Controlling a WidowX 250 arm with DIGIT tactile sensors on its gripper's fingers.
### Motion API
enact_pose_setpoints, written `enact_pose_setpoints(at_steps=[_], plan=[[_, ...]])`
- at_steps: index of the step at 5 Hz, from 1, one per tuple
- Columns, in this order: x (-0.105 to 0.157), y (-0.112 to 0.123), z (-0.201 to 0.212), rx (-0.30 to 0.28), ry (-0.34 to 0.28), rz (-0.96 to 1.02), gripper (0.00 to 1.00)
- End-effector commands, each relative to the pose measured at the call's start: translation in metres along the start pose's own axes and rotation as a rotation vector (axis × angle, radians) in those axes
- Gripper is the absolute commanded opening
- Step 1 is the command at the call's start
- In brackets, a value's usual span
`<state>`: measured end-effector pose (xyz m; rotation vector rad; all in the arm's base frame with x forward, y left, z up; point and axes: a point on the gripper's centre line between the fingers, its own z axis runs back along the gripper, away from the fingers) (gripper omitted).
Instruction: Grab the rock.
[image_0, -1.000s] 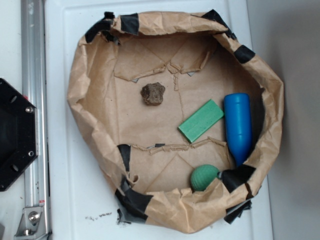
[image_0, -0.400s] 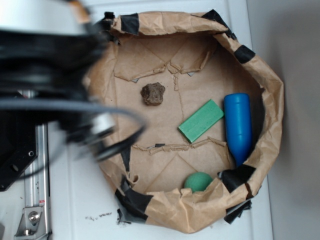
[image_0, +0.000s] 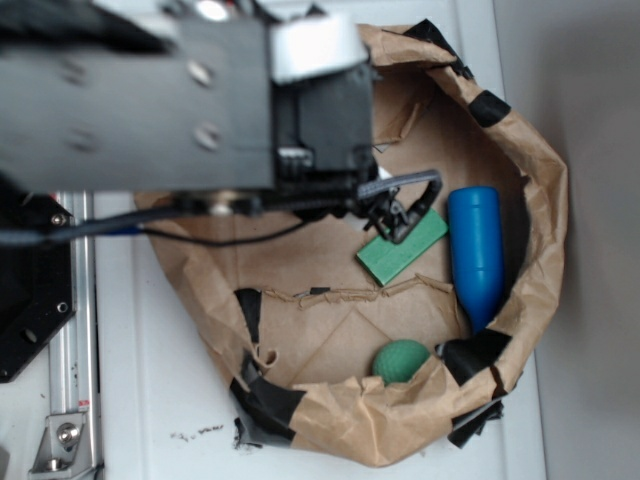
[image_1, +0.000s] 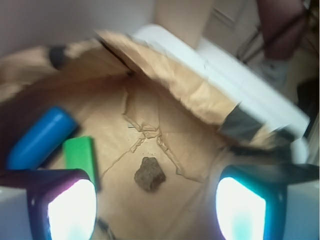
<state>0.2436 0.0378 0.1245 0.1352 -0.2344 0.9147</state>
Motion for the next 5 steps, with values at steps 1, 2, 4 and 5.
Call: enact_pose_setpoints(at_steps=[1, 2, 4, 5], plan=[[-0.005, 0.023, -0.075, -0.058, 0.103, 0.035, 1.00], [-0.020, 0.013, -0.092, -0.062, 0.118, -0.039, 1.00], [-0.057, -0.004, -0.103, -0.061, 0.143, -0.127, 0.00], [-0.042, -0.015, -0.076, -0.133, 0.113, -0.177, 0.00]])
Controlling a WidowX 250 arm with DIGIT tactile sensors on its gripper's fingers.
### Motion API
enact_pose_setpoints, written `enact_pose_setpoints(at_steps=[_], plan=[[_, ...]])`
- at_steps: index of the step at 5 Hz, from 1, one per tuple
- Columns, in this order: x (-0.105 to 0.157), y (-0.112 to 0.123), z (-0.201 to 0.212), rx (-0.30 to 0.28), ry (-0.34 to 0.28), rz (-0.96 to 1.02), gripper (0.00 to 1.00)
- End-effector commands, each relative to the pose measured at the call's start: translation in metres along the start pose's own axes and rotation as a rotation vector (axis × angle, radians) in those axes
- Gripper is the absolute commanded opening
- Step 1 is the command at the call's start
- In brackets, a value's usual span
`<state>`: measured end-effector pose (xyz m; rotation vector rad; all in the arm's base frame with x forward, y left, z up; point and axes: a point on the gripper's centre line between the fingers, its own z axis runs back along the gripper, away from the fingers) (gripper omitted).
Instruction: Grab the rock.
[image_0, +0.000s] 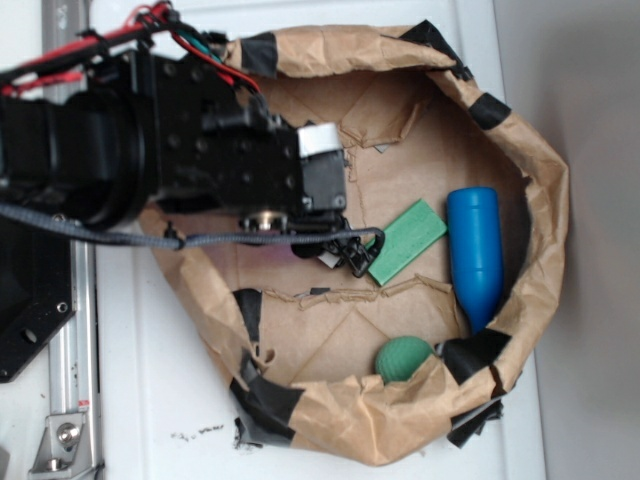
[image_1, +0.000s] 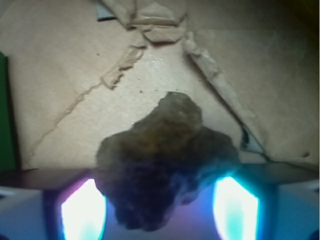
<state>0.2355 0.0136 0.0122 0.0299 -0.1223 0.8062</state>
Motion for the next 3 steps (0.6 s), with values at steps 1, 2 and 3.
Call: enact_pose_setpoints(at_steps=[1, 2, 3], plan=[[0.037, -0.015, 0.074, -0.174, -0.077, -0.181, 0.00], [0.052, -0.018, 0.123, -0.219, -0.078, -0.254, 0.00], [0.049, -0.023, 0.171, -0.163, -0.041, -0.365, 0.00]])
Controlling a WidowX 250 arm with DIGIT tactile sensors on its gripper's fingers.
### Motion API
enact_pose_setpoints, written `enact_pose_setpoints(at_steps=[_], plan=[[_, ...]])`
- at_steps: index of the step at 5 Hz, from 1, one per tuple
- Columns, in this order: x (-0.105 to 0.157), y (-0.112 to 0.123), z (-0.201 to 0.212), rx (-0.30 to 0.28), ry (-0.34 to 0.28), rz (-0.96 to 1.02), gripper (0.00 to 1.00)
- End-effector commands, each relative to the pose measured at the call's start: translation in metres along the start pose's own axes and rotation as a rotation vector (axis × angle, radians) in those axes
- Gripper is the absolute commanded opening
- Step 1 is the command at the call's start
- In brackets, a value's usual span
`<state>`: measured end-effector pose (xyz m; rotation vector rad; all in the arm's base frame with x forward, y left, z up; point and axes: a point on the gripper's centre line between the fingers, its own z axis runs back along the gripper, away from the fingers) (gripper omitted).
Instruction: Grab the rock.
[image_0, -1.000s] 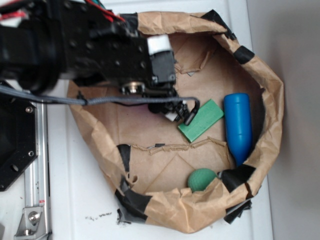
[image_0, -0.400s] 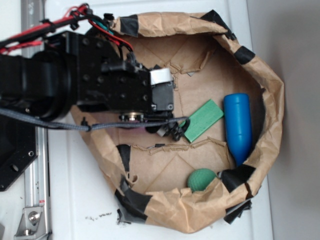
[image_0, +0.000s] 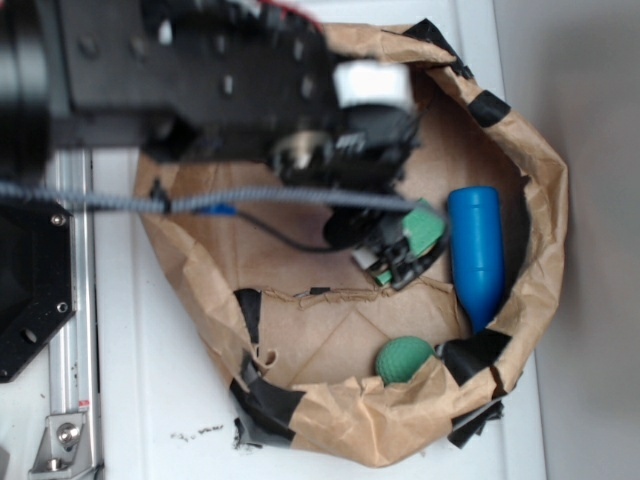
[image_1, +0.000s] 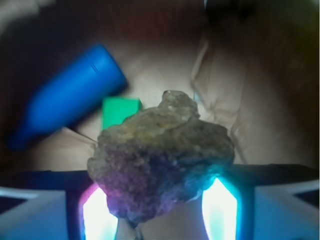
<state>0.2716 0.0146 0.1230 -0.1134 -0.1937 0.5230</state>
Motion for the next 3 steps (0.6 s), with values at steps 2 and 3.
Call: enact_pose_setpoints(at_steps=[2, 3], plan=[[-0.021, -0.019, 0.077, 0.122, -0.085, -0.303, 0.00], [-0.024, -0.017, 0.072, 0.101, -0.029, -0.301, 0.00]])
